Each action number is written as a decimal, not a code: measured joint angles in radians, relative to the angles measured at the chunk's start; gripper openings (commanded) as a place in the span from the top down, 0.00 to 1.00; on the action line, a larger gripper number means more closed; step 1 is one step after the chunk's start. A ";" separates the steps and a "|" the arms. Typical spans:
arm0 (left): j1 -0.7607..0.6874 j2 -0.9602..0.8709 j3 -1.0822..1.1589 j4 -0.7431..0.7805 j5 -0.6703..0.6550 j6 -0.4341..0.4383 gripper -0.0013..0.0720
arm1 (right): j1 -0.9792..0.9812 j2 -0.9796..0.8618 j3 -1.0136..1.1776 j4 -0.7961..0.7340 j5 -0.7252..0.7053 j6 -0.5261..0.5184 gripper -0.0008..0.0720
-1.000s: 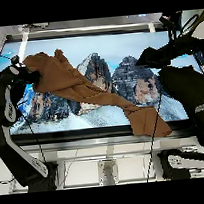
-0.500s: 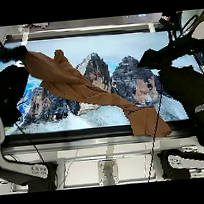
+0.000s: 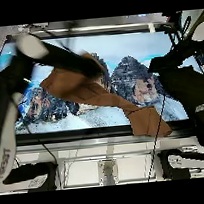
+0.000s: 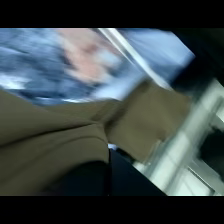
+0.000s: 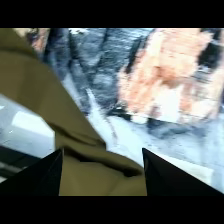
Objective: Fold the clothes and pants, and hang the long-sleeved shirts on hangers.
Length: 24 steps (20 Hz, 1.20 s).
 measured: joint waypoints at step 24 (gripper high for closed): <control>0.753 -0.137 -0.385 0.238 0.114 -0.143 0.03 | -0.146 -0.002 0.000 0.198 -0.048 -0.027 0.23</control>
